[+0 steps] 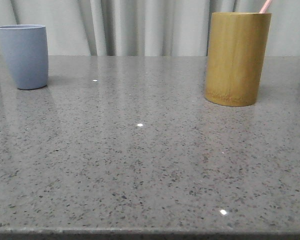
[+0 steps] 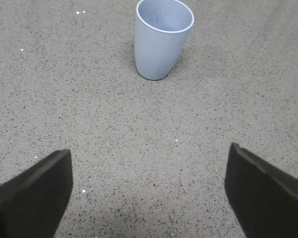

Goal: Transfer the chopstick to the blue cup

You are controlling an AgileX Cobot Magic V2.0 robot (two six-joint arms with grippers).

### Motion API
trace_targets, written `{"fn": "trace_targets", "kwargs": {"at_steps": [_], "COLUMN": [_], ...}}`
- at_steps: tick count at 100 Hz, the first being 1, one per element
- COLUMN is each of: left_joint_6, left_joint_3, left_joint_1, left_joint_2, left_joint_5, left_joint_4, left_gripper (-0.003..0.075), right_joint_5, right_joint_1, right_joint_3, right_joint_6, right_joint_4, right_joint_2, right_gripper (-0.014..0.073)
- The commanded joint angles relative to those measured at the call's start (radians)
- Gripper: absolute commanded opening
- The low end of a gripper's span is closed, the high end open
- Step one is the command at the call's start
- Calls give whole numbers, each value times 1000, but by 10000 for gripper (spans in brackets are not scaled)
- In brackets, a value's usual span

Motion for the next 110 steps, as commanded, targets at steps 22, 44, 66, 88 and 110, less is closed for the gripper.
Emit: {"fn": "trace_targets", "kwargs": {"at_steps": [22, 44, 66, 88, 110], "left_joint_6": [-3, 21, 48, 50, 50], "left_joint_3": [-36, -166, -400, -621, -754], "left_joint_1": [1, 1, 1, 1, -3], "left_joint_2": [17, 193, 465, 721, 909], "left_joint_5": [-99, -102, -73, -9, 22], "left_joint_4": [-33, -33, -37, -37, -76], "left_gripper": [570, 544, 544, 544, 544], "right_joint_5": [-58, -58, -58, -69, -82], "right_joint_1": [-3, -3, -3, -3, -3], "right_joint_3": [-34, -34, -34, -34, -34], "right_joint_6": [-4, -4, -4, -4, -4], "right_joint_4": [-5, -5, -5, -5, -5], "right_joint_2": [12, 12, 12, 12, 12], "right_gripper": [499, 499, 499, 499, 499]}}
